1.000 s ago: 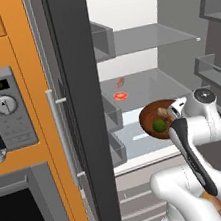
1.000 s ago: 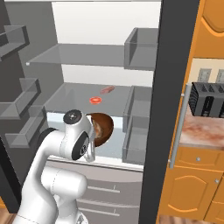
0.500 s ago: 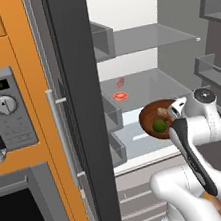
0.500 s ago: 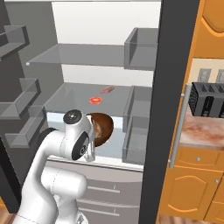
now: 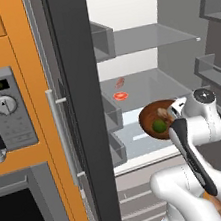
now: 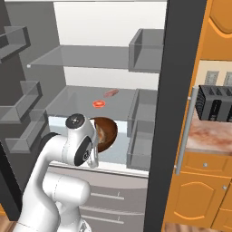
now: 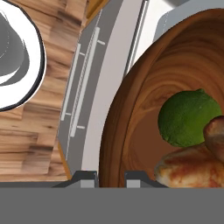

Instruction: Pick the chicken drumstick and lime from their plates and place them in the bowl. Then put the bowl in the fridge.

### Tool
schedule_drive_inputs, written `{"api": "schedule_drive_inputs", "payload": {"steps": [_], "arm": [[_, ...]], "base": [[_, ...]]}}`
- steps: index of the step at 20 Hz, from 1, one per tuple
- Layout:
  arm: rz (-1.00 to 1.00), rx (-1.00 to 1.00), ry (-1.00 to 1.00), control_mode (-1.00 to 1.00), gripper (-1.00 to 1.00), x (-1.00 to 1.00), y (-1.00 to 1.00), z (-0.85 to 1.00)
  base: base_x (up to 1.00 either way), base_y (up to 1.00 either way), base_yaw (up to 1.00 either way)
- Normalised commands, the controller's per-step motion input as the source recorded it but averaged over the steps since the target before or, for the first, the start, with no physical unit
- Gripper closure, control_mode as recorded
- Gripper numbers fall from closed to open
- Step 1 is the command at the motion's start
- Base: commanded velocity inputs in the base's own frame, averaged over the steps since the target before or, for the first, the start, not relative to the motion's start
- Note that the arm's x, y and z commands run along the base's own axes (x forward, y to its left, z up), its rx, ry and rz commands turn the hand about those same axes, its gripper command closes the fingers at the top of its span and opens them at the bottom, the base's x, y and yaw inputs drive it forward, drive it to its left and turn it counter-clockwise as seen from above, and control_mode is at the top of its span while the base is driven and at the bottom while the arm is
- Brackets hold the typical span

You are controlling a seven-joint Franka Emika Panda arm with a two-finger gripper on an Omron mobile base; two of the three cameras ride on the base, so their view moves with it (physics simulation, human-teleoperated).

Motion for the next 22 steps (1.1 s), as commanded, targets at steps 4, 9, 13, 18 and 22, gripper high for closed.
{"api": "schedule_drive_inputs", "payload": {"steps": [4,9,13,18,22], "arm": [[0.0,0.0,0.0,-1.0,1.0,-0.06,0.0,-0.01],[-0.06,0.04,-0.22,-1.0,1.0,-0.22,0.01,0.3],[-0.07,0.02,-0.02,-1.0,1.0,-0.13,0.01,0.56],[-0.06,0.01,0.02,-1.0,1.0,0.15,0.09,0.46],[-0.02,0.06,0.0,-1.0,1.0,0.43,0.04,0.29]], "base": [[0.0,0.0,0.0],[0.0,0.0,0.0],[0.0,0.0,0.0],[0.0,0.0,0.0],[0.0,0.0,0.0]]}}
